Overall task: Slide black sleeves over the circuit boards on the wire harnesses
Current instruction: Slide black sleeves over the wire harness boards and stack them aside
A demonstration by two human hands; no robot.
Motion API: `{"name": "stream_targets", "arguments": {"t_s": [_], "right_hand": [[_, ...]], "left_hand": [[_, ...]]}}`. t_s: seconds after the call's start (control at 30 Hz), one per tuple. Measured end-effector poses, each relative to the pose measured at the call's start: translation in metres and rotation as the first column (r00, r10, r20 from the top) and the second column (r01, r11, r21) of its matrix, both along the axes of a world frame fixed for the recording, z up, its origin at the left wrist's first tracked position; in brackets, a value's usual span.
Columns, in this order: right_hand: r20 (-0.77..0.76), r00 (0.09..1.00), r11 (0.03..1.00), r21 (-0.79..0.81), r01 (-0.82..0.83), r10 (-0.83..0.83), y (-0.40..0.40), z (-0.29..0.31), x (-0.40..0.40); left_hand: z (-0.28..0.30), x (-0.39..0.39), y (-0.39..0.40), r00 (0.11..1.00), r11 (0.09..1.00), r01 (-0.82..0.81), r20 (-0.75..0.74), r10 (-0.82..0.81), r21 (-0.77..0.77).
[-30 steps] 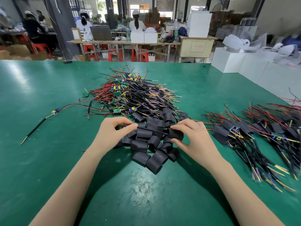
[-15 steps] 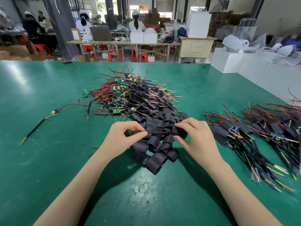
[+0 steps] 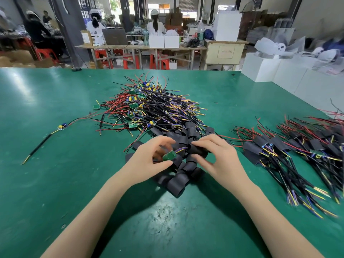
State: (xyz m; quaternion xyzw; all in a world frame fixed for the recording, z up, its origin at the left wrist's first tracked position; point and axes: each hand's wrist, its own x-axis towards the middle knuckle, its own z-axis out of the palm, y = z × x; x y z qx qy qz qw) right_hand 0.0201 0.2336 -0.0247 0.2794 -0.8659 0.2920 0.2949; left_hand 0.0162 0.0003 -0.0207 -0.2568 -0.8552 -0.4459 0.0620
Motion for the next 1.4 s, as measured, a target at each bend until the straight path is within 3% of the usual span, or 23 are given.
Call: {"name": "stream_targets", "arguments": {"t_s": [0.2,0.37,0.77,1.13,1.3,1.4], "right_hand": [[-0.019,1.000,1.000,0.015,0.001,-0.001,0.002,0.001,-0.001],[0.010,0.999,0.996,0.084,-0.042,0.041,-0.005,-0.004,0.001],[0.141,0.985,0.992,0.053,-0.113,0.104,-0.001,0.001,0.004],[0.149,0.982,0.993,0.013,-0.120,0.116,-0.003,0.002,0.006],[0.047,0.994,0.995,-0.014,-0.098,0.099,-0.003,0.002,0.004],[-0.016,0.997,0.997,-0.018,-0.071,0.071,-0.003,0.000,0.003]], "left_hand": [[-0.001,-0.003,-0.003,0.994,0.987,-0.113,0.016,0.112,0.119],[-0.003,0.000,0.003,0.999,0.990,-0.053,-0.005,0.054,0.132],[-0.003,-0.002,0.000,0.997,0.997,-0.011,-0.081,0.017,0.076],[-0.003,0.003,0.005,0.995,0.995,0.075,0.068,-0.079,0.064],[-0.006,0.000,0.005,0.990,0.996,0.044,0.133,-0.054,0.083],[-0.005,0.001,0.007,0.970,0.987,0.097,0.212,-0.123,0.128]]}}
